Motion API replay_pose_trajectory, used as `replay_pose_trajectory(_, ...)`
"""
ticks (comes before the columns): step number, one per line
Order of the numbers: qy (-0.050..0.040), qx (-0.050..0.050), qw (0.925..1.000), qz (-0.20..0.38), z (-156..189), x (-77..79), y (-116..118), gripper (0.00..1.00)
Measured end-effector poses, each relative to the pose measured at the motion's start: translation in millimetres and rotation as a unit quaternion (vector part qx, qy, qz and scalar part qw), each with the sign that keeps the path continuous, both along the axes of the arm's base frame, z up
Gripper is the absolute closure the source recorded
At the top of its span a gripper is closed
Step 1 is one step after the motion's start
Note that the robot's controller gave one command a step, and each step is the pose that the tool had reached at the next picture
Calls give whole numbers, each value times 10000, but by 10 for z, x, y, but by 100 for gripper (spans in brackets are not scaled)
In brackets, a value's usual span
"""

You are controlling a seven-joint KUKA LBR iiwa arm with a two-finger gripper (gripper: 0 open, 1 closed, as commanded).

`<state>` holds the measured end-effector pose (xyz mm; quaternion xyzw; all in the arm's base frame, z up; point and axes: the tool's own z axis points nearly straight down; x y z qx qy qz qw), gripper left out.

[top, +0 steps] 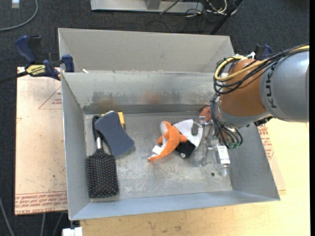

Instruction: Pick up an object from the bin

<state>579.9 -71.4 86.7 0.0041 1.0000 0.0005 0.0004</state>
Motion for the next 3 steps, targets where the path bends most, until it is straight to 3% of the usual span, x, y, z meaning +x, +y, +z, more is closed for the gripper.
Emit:
replay_pose_trajectory(1,-28,-3,9998,-206,-60,44,151,0)
replay_pose_trajectory(2,-16,1,9939,-1099,-89,127,315,0)
replay_pose_trajectory(3,-36,-3,9989,-470,-114,161,497,0)
